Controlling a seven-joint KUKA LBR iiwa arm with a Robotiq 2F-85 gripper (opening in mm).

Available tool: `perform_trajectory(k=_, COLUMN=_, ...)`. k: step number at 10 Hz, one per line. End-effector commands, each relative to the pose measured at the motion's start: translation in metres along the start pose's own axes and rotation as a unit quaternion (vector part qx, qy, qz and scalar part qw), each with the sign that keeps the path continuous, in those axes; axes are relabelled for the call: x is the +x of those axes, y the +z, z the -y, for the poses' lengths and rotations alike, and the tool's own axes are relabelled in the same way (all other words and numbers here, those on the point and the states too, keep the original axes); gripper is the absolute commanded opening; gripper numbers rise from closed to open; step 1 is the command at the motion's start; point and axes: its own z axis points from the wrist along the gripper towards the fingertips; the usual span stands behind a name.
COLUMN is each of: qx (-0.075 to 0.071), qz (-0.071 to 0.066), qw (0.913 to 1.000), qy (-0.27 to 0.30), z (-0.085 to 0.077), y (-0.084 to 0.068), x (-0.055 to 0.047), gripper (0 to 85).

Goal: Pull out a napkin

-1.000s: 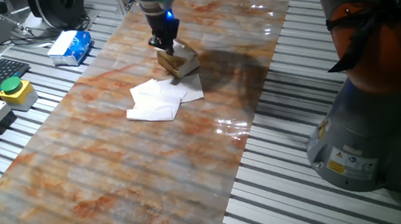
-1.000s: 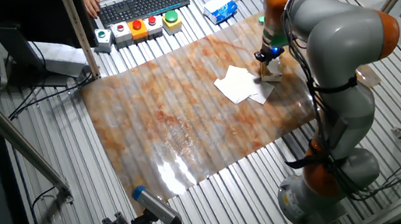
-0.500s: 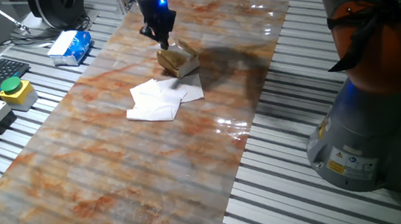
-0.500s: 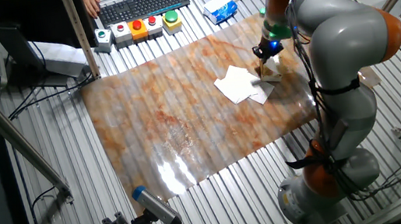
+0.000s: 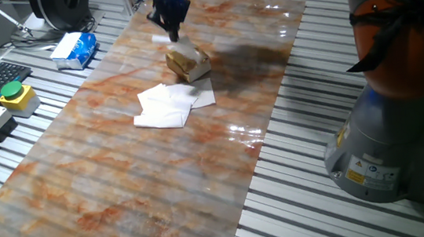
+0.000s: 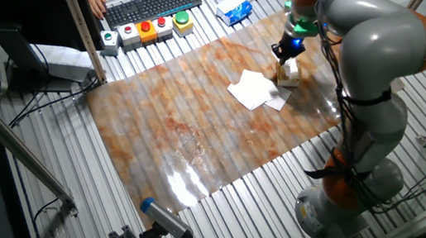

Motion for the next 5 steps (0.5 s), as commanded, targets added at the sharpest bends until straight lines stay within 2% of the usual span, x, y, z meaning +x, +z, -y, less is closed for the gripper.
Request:
perform_trajectory(k=1, qx=0.001, qz=-0.001, qw=1.0000, qy=-0.001, z=-0.0004, y=-0.0157, x=0.0004, gripper=0.0)
perform_trajectory(k=5, qx=-0.006, qz=-0.007, qw=1.0000, qy=-0.001, z=0.0057, y=-0.0205, x=-0.0031, gripper=0.0)
